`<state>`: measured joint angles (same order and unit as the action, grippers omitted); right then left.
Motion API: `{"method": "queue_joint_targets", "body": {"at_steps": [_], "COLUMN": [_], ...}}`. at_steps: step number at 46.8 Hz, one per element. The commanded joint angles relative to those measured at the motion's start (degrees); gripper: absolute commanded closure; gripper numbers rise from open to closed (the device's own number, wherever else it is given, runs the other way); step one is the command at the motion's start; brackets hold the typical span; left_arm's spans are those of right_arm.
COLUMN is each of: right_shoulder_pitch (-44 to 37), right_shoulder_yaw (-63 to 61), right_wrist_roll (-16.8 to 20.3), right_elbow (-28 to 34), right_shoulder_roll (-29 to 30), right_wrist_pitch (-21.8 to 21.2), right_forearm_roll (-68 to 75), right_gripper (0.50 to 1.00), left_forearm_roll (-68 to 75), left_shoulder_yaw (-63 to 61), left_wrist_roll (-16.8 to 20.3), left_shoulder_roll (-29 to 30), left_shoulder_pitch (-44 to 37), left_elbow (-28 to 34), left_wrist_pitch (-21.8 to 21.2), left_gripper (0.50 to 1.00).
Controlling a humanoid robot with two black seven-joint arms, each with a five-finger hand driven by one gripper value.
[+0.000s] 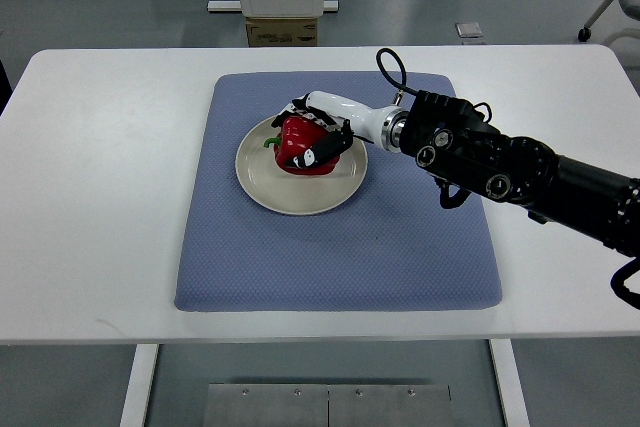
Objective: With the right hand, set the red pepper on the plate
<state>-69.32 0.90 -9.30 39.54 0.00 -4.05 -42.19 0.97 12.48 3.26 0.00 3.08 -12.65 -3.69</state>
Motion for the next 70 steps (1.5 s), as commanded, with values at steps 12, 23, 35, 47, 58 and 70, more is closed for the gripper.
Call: {"method": "queue_joint_targets", "body": {"at_steps": [12,23,35,47,58,70], "right_shoulder_pitch": [1.7,1.7,1.5,2.5,7.9,13.9], "right_shoulder_yaw": [-0.8,-0.8,-6.6,-16.9,-25.6,-34.2], "right_wrist_roll": [-0.3,-0.5,0.2,3.1,4.5,4.5], "right_elbow": [0.3,0.5,0.3,0.1,-0.7,-6.6], "right_shoulder_roll": [0.0,0.0,0.0,-1.4,-5.0,-5.5], "right_wrist_pitch": [0.1,0.0,0.0,0.1,3.3,4.8], "right_forearm_roll": [0.3,0.5,1.6,4.3,7.2,7.3], "right_gripper": [0.620,0.500,0.500,0.500,0.500,0.500], "left_forearm_roll": [0.0,0.0,0.0,0.0,0.0,0.0], "left_shoulder_yaw": [0.0,0.0,0.0,0.0,0.0,0.0], "left_wrist_roll": [0.0,0.0,0.0,0.0,0.0,0.0], "left_shoulder_roll": [0.0,0.0,0.0,0.0,0.0,0.0], "left_shoulder_pitch": [0.0,0.0,0.0,0.0,0.0,0.0], "left_elbow": [0.0,0.0,0.0,0.0,0.0,0.0], "left_wrist_pitch": [0.0,0.0,0.0,0.0,0.0,0.0], "left_gripper": [0.500,0.500,0.500,0.500,0.500,0.500]}}
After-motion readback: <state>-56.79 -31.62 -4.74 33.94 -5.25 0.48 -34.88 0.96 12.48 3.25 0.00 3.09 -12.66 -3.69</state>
